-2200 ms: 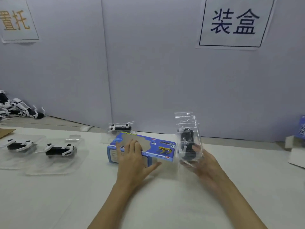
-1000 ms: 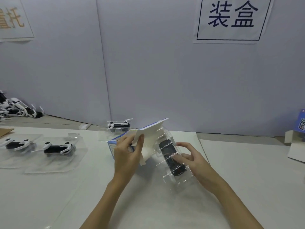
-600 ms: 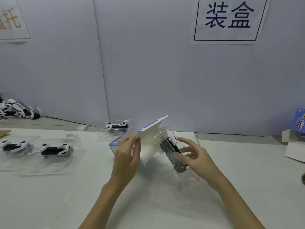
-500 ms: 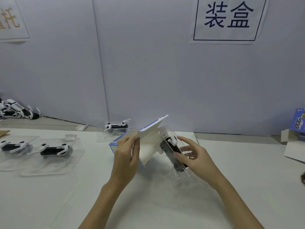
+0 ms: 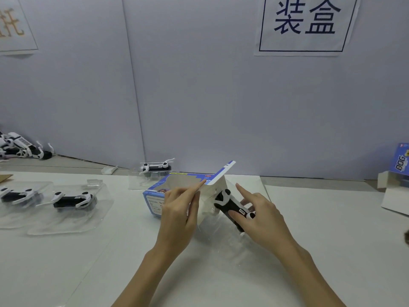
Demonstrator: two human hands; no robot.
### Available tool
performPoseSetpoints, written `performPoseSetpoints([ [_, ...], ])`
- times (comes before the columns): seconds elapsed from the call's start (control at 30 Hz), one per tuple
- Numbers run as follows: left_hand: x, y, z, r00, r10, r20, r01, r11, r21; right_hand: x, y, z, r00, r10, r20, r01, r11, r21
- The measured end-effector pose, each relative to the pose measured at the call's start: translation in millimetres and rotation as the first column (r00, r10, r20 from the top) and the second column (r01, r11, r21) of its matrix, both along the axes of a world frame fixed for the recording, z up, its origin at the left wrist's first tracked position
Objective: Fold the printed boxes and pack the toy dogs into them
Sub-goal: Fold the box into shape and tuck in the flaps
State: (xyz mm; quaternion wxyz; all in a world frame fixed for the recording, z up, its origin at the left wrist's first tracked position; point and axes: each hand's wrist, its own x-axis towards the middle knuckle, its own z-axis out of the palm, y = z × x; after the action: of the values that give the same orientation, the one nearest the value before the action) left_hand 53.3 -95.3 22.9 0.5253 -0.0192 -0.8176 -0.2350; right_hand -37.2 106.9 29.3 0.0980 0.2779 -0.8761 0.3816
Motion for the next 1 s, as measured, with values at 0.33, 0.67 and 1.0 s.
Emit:
performPoseSetpoints([
  [0.33,-0.1,4.3,-3.9,0.999,-0.038,-0.007,0.037,0.996,-0.078,-3.8,4.0,0.3,1.000,-0.029,0.005,0.027,0.982,0.189],
  [0.67,-1.3,32.3,-15.1,0.982,-0.136,0.131,0.171,0.935,-0.311,5.6,-4.5,0.5,0.996,-0.072,0.043,0.066,0.989,0.135],
  [1.0,4.1,27.7,-18.9,0.841,-0.060,0.538,0.218,0.947,-0.234,-21.0,5.2,-11.3,0.844,-0.053,0.534,0.291,0.881,-0.374],
])
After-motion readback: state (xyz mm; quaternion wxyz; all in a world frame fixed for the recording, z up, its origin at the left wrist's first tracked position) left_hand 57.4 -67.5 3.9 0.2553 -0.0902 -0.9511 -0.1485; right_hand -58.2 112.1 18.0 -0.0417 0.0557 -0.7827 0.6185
